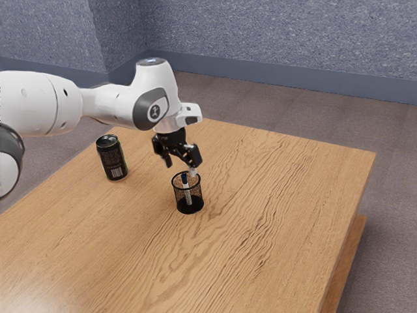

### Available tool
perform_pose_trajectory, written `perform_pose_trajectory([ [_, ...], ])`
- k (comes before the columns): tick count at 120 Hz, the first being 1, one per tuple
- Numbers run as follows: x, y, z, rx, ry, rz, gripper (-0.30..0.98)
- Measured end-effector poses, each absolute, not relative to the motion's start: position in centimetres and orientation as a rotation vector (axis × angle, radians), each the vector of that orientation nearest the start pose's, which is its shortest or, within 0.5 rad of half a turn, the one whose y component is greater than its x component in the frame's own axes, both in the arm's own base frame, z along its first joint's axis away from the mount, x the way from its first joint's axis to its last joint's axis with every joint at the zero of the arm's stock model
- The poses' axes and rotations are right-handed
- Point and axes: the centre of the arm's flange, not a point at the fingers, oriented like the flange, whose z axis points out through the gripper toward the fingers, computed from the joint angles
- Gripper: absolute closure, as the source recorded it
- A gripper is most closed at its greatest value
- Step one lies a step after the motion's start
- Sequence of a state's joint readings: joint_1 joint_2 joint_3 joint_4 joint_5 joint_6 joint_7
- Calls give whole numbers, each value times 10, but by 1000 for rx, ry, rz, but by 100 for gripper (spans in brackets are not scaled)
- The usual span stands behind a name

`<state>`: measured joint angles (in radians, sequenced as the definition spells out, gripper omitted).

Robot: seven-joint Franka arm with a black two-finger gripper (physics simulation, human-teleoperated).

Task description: Take the marker out of the pen holder and place it to the left of the pen holder.

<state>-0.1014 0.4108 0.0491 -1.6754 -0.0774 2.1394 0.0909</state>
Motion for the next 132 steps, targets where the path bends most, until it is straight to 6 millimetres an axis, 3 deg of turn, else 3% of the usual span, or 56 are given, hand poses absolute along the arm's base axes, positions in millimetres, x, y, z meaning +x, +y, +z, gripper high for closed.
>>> perform_pose_trajectory([
  [15, 659, -48, 360, -3188, 173, -80, 0],
  [60, 652, -49, 356, -3198, 151, -97, 0],
  [89, 652, -43, 361, -3183, 155, -108, 52],
  [118, 652, -42, 365, -3177, 155, -118, 72],
  [124, 651, -42, 375, -3174, 154, -142, 73],
  [132, 648, -39, 409, -3166, 147, -223, 75],
])
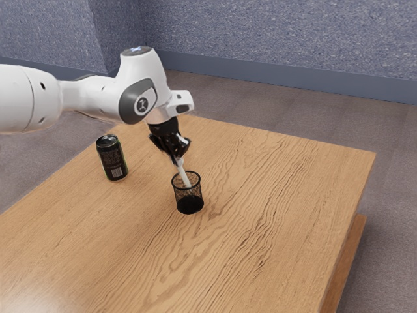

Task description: Take the marker out of the pen holder and place it to the left of the pen holder.

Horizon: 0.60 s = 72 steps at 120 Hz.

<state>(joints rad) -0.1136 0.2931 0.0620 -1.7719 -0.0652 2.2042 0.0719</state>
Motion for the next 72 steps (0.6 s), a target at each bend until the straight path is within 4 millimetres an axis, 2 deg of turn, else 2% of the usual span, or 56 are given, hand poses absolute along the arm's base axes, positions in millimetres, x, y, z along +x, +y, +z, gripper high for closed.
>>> perform_pose_trajectory([
  [10, 645, -35, 452, -3143, 145, -328, 77],
  [18, 654, -26, 496, -3092, 143, -456, 77],
  [22, 660, -20, 506, -3073, 134, -489, 78],
  [25, 666, -13, 506, -3062, 119, -496, 78],
  [32, 682, 16, 496, -3042, 56, -491, 78],
  [44, 705, 61, 454, -3023, -26, -480, 79],
  [51, 716, 69, 429, -3016, -17, -507, 79],
  [72, 737, 89, 378, -2991, 27, -682, 79],
])
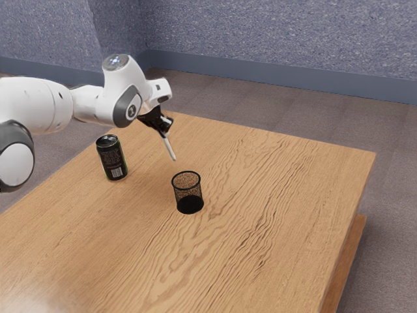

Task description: Take the marker out of the pen holder and place it to the left of the pen holder.

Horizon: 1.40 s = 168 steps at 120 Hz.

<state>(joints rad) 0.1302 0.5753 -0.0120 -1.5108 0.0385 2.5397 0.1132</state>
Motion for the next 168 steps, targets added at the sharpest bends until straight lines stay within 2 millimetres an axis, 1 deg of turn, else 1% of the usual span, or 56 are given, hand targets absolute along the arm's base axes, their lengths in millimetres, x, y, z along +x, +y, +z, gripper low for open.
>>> perform_pose_trajectory([
  [5, 739, 92, 373, -2976, 43, -727, 79],
  [14, 743, 96, 370, -2949, 71, -796, 79],
  [31, 745, 110, 344, -2926, 104, -836, 79],
  [38, 746, 111, 340, -2917, 125, -850, 78],
  [46, 746, 108, 340, -2909, 154, -865, 64],
  [52, 744, 105, 346, -2901, 175, -879, 53],
  [58, 731, 101, 356, -2902, 191, -876, 42],
  [65, 707, 95, 372, -2910, 202, -863, 32],
  [68, 694, 92, 382, -2911, 207, -861, 28],
  [72, 669, 90, 406, -2903, 210, -873, 24],
  [79, 628, 88, 463, -2868, 209, -930, 18],
  [84, 605, 85, 499, -2858, 214, -943, 15],
  [88, 595, 85, 532, -2857, 215, -944, 13],
  [92, 595, 86, 584, -2852, 205, -960, 11],
  [95, 591, 86, 623, -2854, 194, -960, 10],
  [99, 578, 84, 664, -2860, 186, -933, 8],
  [103, 562, 80, 692, -2874, 185, -881, 7],
  [107, 548, 73, 705, -2894, 191, -807, 6],
  [111, 540, 66, 707, -2913, 199, -719, 5],
  [118, 529, 55, 702, -2943, 206, -573, 4],
  [124, 522, 46, 694, -2964, 207, -463, 3],
  [133, 515, 43, 680, -2987, 184, -324, 2],
  [141, 511, 41, 675, -2998, 165, -248, 2],
  [149, 511, 46, 665, -3008, 130, -176, 1],
  [156, 511, 46, 658, -3014, 111, -125, 1],
  [168, 510, 34, 650, -3019, 119, -70, 1],
])
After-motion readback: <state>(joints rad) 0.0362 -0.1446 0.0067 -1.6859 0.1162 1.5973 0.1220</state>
